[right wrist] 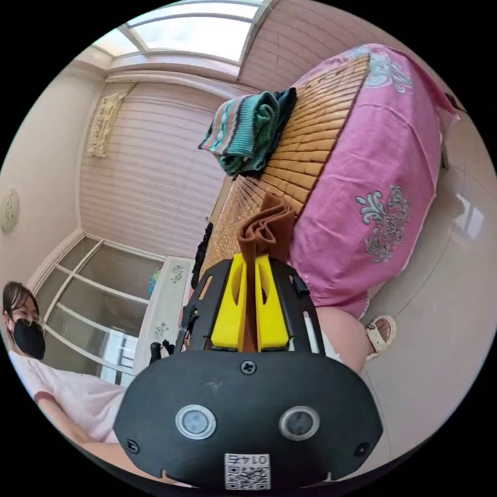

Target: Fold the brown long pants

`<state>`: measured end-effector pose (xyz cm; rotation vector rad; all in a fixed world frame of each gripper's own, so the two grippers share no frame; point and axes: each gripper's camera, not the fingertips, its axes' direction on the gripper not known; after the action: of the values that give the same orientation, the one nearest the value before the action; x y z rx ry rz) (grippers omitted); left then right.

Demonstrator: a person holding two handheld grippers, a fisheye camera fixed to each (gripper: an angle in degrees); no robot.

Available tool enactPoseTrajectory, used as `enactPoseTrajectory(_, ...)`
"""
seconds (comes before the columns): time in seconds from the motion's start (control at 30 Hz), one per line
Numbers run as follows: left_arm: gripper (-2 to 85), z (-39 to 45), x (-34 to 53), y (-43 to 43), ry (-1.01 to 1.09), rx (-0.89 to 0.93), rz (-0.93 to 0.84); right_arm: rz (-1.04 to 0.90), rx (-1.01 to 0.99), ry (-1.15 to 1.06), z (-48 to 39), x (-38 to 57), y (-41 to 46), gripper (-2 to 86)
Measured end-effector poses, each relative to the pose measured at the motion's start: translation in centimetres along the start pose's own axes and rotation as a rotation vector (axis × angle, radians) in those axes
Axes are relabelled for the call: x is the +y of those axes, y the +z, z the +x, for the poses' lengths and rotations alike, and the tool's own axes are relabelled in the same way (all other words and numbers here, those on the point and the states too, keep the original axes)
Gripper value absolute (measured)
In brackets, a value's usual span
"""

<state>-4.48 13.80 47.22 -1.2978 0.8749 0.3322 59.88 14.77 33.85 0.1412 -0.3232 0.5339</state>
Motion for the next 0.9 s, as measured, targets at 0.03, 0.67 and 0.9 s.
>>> enactPoseTrajectory(0.03, -0.9, -0.1, 0.2, -0.9, -0.016, 0.02, 0.038, -0.112, -0.039, -0.144, -3.3, 0.2, 1.9, 2.7)
enactPoseTrajectory(0.67, 4.7, -1.5, -1.0, -2.4, -0.088, 0.187, 0.074, -1.065, 0.412, -0.875, -15.2, 19.1, 22.2, 12.1)
enactPoseTrajectory(0.9, 8.7, -0.4, -4.5, -2.6, -0.06, 0.228, 0.081, -1.122, 0.44, -0.958, -17.4, 20.9, 23.0, 2.0)
